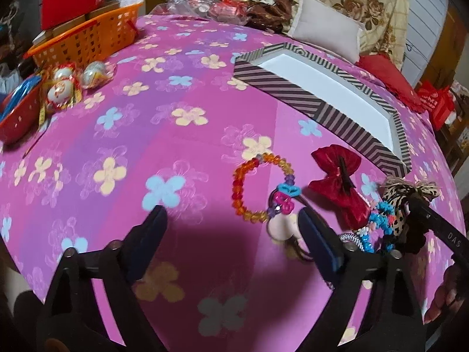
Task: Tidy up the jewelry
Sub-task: 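Grasp the leopard bow scrunchie with the right tool while the left tool grasps the orange-bead bracelet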
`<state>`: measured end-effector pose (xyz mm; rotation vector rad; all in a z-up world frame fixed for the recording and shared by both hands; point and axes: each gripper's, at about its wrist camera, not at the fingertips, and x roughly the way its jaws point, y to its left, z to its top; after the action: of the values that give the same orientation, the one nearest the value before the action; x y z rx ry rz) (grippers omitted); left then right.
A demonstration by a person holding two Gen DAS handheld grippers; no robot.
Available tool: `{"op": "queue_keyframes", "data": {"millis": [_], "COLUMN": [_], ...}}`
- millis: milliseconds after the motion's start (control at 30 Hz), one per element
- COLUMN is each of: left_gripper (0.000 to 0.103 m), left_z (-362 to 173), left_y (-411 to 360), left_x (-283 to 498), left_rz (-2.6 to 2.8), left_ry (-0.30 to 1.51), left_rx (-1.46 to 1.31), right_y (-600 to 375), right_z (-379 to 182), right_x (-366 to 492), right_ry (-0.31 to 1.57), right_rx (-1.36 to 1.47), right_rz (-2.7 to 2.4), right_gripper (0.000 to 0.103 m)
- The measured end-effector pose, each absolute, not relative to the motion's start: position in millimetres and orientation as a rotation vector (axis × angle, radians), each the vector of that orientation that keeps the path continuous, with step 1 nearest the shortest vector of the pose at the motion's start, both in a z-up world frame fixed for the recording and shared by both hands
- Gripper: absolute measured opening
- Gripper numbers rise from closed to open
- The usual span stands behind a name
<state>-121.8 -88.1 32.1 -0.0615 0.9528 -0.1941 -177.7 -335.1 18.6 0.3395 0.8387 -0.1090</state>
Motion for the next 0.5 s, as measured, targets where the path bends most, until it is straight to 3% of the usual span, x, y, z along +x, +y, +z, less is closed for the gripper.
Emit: {"op": "queue_keyframes", "data": {"millis": [233, 300, 500], "left_gripper": [0.073, 0.055, 0.019], "left_z": [37.3, 34.7, 19.5], "left_y": [-119.4, -127.7, -130.8], "left_x": [-115.9, -112.5, -97.5], "left_rz": [-0.305, -0.335, -0.390], "left_ry": [0.924, 0.934, 1.004], "left_rx": [0.099, 0.150, 0.159], "right_y": [-339.7, -340.2, -339.3], "right_z": [19.5, 19.3, 19.9], "right_x": [-180.7, -180.8, -181.9], "right_ry": [0.840, 0.842, 0.842], "right_rx": [0.357, 0.361, 0.364], "right_rz": [-0.103, -0.101, -0.099], "right_gripper": [0.029, 0.029, 0.029]}}
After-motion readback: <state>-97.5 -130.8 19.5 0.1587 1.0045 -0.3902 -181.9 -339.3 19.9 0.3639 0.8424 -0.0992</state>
